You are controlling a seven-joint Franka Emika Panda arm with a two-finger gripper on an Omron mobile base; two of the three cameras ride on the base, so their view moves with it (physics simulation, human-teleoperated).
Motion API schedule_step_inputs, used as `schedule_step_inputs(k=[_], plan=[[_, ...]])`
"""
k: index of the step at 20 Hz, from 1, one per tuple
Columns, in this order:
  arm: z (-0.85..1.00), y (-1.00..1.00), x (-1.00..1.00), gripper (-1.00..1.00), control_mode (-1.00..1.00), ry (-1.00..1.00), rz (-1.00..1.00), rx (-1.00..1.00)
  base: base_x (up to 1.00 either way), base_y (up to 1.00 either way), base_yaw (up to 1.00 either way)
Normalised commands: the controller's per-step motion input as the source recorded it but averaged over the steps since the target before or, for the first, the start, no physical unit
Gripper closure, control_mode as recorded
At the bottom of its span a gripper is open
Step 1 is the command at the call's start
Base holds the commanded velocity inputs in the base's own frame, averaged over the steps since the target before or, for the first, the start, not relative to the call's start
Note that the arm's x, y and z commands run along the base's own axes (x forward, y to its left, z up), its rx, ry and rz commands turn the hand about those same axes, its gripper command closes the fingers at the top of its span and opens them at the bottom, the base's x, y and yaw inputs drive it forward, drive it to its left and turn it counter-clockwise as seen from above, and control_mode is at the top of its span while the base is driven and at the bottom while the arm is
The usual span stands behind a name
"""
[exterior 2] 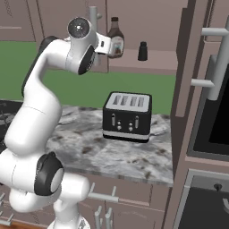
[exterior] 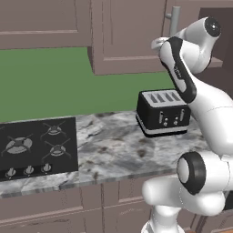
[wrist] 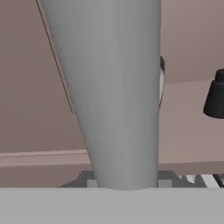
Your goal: Move the syrup bottle and shaker from the cabinet to the dining counter.
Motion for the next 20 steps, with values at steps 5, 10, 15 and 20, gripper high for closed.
schedule_step_inputs(k=[5, 10, 15, 20], plan=[[0.08, 0.0, -0.98, 1.0, -1.0, -0.03, -0.12, 0.0, 0.0, 0.0, 0.0], [0.11, 0.0, -1.0, 1.0, -1.0, 0.0, -0.23, 0.0, 0.0, 0.0, 0.0], [0.04, 0.0, -1.0, 1.0, -1.0, 0.0, -0.27, 0.0, 0.0, 0.0, 0.0], [0.0, 0.0, -0.89, 1.0, -1.0, 0.07, -0.34, 0.0, 0.0, 0.0, 0.0]])
